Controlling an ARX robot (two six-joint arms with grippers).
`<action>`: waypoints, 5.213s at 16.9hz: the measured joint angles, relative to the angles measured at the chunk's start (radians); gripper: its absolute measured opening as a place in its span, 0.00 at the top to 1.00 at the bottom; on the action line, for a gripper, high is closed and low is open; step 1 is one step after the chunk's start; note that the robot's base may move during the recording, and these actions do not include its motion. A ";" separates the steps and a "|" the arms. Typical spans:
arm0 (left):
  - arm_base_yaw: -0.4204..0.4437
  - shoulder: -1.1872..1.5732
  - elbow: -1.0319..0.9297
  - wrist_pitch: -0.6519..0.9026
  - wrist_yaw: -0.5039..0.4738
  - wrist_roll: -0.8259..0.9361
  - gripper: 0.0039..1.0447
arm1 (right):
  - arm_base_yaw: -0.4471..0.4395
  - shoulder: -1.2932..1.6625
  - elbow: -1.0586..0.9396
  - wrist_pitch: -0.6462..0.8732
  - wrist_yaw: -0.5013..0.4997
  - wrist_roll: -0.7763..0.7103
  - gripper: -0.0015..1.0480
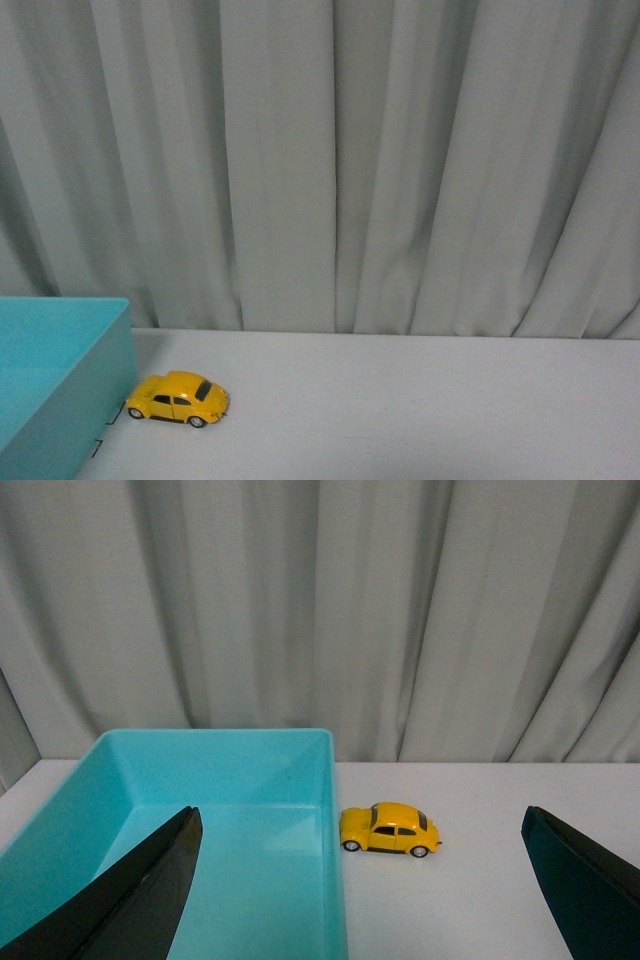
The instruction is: Wind up and store yellow beetle toy
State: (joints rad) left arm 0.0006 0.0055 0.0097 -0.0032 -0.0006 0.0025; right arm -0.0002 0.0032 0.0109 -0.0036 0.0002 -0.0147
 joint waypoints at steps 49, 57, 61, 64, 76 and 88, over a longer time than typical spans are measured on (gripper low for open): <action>-0.168 2.300 1.659 -0.666 -0.027 1.604 0.06 | 0.000 0.000 0.000 0.000 0.000 0.000 0.06; -0.145 2.332 1.698 -0.682 -0.048 1.586 0.62 | 0.000 0.000 0.000 0.000 0.000 0.000 0.06; -0.153 2.333 1.725 -0.755 -0.058 1.523 0.63 | 0.000 0.000 0.000 0.000 0.000 0.000 0.06; -0.187 2.330 1.782 -0.845 0.093 1.397 0.64 | 0.000 0.000 0.000 0.000 0.000 0.000 0.06; 0.160 1.773 1.550 -0.546 0.290 0.677 0.64 | 0.000 0.000 0.000 0.000 0.000 0.000 0.06; 0.311 1.843 1.162 -0.338 -0.002 0.493 0.64 | 0.000 0.000 0.000 0.000 0.000 0.000 0.06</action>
State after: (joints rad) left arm 0.3111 1.8488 1.1713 -0.3416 -0.0021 0.4953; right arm -0.0002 0.0036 0.0109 -0.0040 0.0002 -0.0147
